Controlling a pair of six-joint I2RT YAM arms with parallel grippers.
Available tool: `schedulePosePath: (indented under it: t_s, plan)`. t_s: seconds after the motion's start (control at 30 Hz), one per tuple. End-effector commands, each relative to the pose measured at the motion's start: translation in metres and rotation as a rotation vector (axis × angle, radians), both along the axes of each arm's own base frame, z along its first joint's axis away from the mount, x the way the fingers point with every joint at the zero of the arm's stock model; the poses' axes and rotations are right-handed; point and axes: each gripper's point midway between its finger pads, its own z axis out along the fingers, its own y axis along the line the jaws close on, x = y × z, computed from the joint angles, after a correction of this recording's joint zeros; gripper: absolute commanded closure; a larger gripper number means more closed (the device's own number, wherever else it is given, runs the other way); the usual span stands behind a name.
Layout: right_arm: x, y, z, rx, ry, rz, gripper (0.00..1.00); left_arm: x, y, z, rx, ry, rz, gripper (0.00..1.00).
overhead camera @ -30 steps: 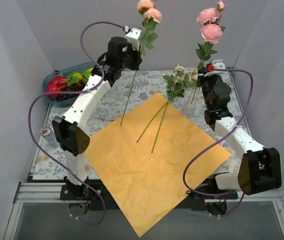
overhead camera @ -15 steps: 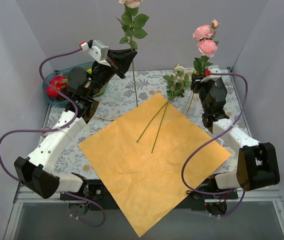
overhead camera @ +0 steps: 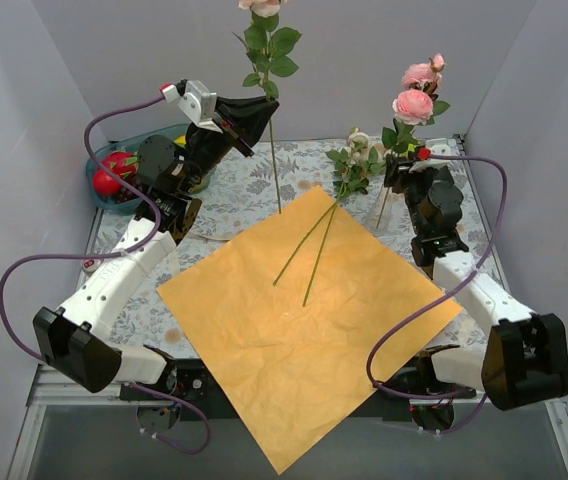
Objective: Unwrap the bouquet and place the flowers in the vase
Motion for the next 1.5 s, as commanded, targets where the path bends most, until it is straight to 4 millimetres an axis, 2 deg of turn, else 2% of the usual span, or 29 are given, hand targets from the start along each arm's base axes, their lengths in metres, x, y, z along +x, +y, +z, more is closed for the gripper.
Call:
schedulePosePath:
  t_s: [0.0, 0.03, 0.07, 0.13, 0.17, 0.2, 0.27, 0.3, 0.37, 0.4, 0.43, 0.47, 0.5, 0.53, 0.6, 0.63, 0.67, 0.7, 0.73, 0.8, 0.83, 0.97, 1.0, 1.03, 1.1, 1.13, 1.3, 1.33, 1.47]
  plan:
    - [-0.028, 0.002, 0.041, 0.035, -0.032, 0.031, 0.43, -0.014, -0.001, 0.037, -0.052, -0.083, -0.049, 1.0]
    - [-0.032, 0.003, 0.043, 0.052, -0.021, 0.039, 0.43, -0.011, -0.004, 0.038, -0.054, -0.081, -0.06, 1.0]
    - [-0.039, 0.005, 0.044, 0.055, 0.003, 0.057, 0.42, -0.016, -0.006, 0.05, -0.062, -0.108, -0.079, 1.0]
    - [-0.045, 0.008, 0.045, 0.066, 0.037, 0.077, 0.41, 0.001, -0.014, 0.047, -0.074, -0.065, -0.09, 1.0]
    - [-0.053, 0.014, 0.038, 0.065, 0.075, 0.103, 0.4, -0.001, -0.016, 0.063, -0.089, -0.086, -0.102, 1.0]
    - [-0.059, 0.018, 0.037, 0.067, 0.08, 0.123, 0.4, 0.014, -0.023, 0.055, -0.086, -0.061, -0.102, 1.0]
    - [-0.076, 0.031, 0.03, 0.079, 0.103, 0.17, 0.4, 0.017, -0.026, 0.073, -0.104, -0.088, -0.111, 1.0]
    - [-0.081, 0.035, 0.027, 0.083, 0.119, 0.175, 0.4, 0.029, -0.034, 0.068, -0.1, -0.07, -0.119, 1.0]
    - [-0.095, 0.05, 0.013, 0.12, 0.185, 0.231, 0.4, 0.038, -0.043, 0.069, -0.099, -0.055, -0.138, 1.0]
    - [-0.1, 0.055, 0.007, 0.131, 0.208, 0.245, 0.4, 0.03, -0.043, 0.087, -0.109, -0.096, -0.161, 1.0]
    - [-0.105, 0.062, -0.003, 0.133, 0.242, 0.259, 0.4, 0.045, -0.053, 0.075, -0.098, -0.06, -0.176, 1.0]
    - [-0.112, 0.074, -0.014, 0.158, 0.288, 0.283, 0.41, 0.047, -0.056, 0.078, -0.096, -0.055, -0.184, 1.0]
    - [-0.115, 0.081, -0.024, 0.165, 0.324, 0.298, 0.41, 0.043, -0.058, 0.09, -0.104, -0.079, -0.206, 1.0]
    - [-0.116, 0.09, -0.041, 0.159, 0.378, 0.312, 0.41, 0.052, -0.068, 0.078, -0.081, -0.044, -0.236, 1.0]
    - [-0.123, 0.11, -0.061, 0.151, 0.443, 0.337, 0.42, 0.054, -0.078, 0.076, -0.069, -0.035, -0.269, 1.0]
    - [-0.124, 0.116, -0.072, 0.144, 0.481, 0.334, 0.42, 0.048, -0.078, 0.087, -0.071, -0.064, -0.285, 1.0]
    - [-0.12, 0.124, -0.099, 0.115, 0.562, 0.315, 0.44, 0.058, -0.091, 0.073, -0.055, -0.043, -0.299, 1.0]
    - [-0.116, 0.129, -0.103, 0.131, 0.6, 0.296, 0.45, 0.056, -0.095, 0.076, -0.055, -0.057, -0.31, 1.0]
    - [-0.114, 0.131, -0.129, 0.097, 0.667, 0.263, 0.45, 0.052, -0.095, 0.088, -0.065, -0.086, -0.315, 1.0]
    - [-0.109, 0.136, -0.143, 0.089, 0.67, 0.233, 0.45, 0.061, -0.109, 0.082, -0.064, -0.095, -0.322, 1.0]
    - [-0.103, 0.141, -0.157, 0.081, 0.679, 0.218, 0.45, 0.055, -0.109, 0.092, -0.075, -0.133, -0.327, 1.0]
    - [-0.083, 0.148, -0.177, 0.052, 0.675, 0.118, 0.44, 0.056, -0.126, 0.076, -0.07, -0.154, -0.351, 1.0]
    - [-0.079, 0.152, -0.177, 0.055, 0.661, 0.118, 0.44, 0.057, -0.125, 0.076, -0.081, -0.15, -0.347, 1.0]
    - [-0.074, 0.155, -0.187, 0.05, 0.666, 0.099, 0.44, 0.056, -0.125, 0.078, -0.094, -0.163, -0.345, 1.0]
    - [-0.066, 0.158, -0.187, 0.053, 0.658, 0.057, 0.43, 0.062, -0.127, 0.071, -0.102, -0.152, -0.335, 1.0]
    - [-0.064, 0.159, -0.197, 0.04, 0.67, 0.044, 0.43, 0.065, -0.13, 0.068, -0.107, -0.154, -0.334, 1.0]
    - [-0.06, 0.171, -0.215, 0.029, 0.671, 0.011, 0.44, 0.078, -0.134, 0.055, -0.12, -0.155, -0.315, 1.0]
    - [-0.062, 0.172, -0.225, 0.017, 0.691, 0.007, 0.45, 0.08, -0.134, 0.054, -0.127, -0.16, -0.309, 1.0]
    - [-0.067, 0.171, -0.243, 0.002, 0.735, -0.027, 0.54, 0.086, -0.139, 0.045, -0.126, -0.165, -0.312, 1.0]
